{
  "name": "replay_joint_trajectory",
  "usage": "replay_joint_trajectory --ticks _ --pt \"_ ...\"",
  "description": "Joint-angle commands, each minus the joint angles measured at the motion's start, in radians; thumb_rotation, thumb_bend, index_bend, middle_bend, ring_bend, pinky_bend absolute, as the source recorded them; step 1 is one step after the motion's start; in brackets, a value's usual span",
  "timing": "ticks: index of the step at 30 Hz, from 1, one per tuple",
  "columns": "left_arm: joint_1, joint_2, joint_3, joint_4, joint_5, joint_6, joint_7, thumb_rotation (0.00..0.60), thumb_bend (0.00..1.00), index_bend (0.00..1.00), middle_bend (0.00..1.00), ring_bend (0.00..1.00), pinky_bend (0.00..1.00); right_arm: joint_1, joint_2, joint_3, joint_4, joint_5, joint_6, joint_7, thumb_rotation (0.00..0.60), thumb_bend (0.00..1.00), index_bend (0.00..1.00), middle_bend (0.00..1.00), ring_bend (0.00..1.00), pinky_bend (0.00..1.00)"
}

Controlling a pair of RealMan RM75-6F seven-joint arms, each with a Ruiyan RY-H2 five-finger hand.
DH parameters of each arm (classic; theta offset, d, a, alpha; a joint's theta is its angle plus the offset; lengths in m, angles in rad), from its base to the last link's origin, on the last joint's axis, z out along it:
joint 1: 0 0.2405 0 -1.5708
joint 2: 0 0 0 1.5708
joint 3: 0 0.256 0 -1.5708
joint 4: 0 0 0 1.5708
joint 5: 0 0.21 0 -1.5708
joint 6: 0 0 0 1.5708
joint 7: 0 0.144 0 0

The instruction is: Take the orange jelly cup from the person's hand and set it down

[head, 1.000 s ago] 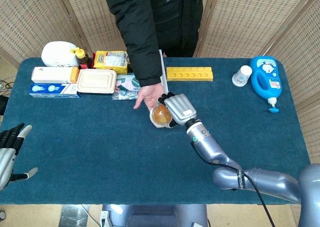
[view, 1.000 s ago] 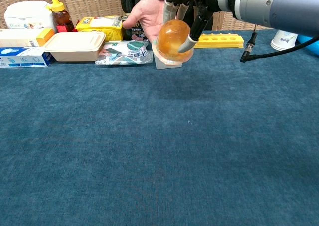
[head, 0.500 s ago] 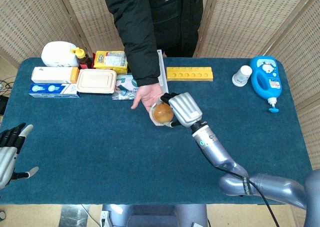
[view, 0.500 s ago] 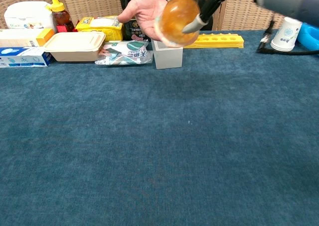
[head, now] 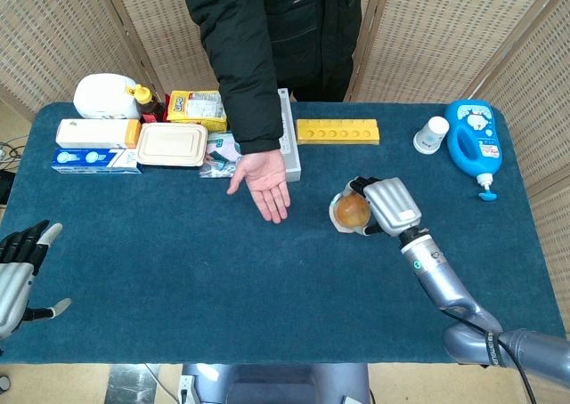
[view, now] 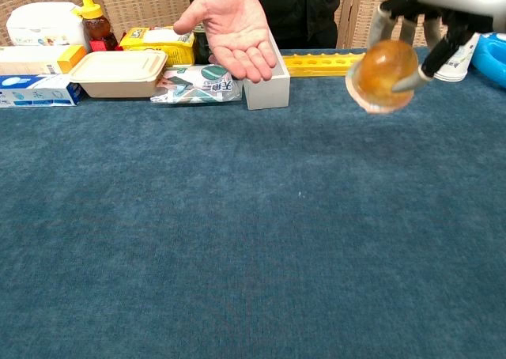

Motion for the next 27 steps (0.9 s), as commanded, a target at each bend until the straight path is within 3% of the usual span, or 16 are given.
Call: replay_joint_trajectory --ticks 1,9,10,13,15,21,27 --pt "0.000 -0.005 0.001 -0.002 -0.002 0.002 0.010 0.600 0.02 0.00 0.00 0.00 0.01 -0.006 -0.050 -0.027 0.063 0.006 -0.047 0.020 0.600 0.29 0.59 0.51 0.48 0.61" --pt "-0.003 -0.013 0.002 -0.003 -0.008 0.000 0.026 0.600 0.02 0.00 0.00 0.00 0.01 -0.010 -0.133 -0.051 0.160 0.005 -0.105 0.034 0.600 0.29 0.56 0.48 0.44 0.57" --pt "-0.002 -0.013 0.002 -0.003 -0.008 0.001 0.026 0.600 0.02 0.00 0.00 0.00 0.01 -0.010 -0.130 -0.054 0.161 0.002 -0.114 0.038 0.600 0.28 0.52 0.46 0.42 0.56" --pt "-0.001 -0.012 0.002 -0.002 -0.006 0.004 0.024 0.600 0.02 0.00 0.00 0.00 0.01 -0.010 -0.092 -0.061 0.128 0.002 -0.158 0.061 0.600 0.20 0.24 0.25 0.26 0.47" --pt "-0.001 -0.011 0.002 -0.002 -0.005 0.005 0.022 0.600 0.02 0.00 0.00 0.00 0.01 -0.020 -0.070 -0.058 0.104 -0.010 -0.141 0.071 0.600 0.17 0.13 0.12 0.14 0.40" --pt "0.001 -0.009 0.004 -0.002 0.002 0.008 0.016 0.600 0.02 0.00 0.00 0.00 0.01 -0.090 0.030 -0.072 -0.007 -0.069 -0.047 0.111 0.600 0.15 0.10 0.05 0.06 0.28" --pt "0.008 -0.004 0.010 -0.002 0.025 0.017 0.004 0.600 0.02 0.00 0.00 0.00 0.01 -0.244 0.164 -0.145 -0.114 -0.185 0.142 0.179 0.600 0.13 0.10 0.06 0.06 0.23"
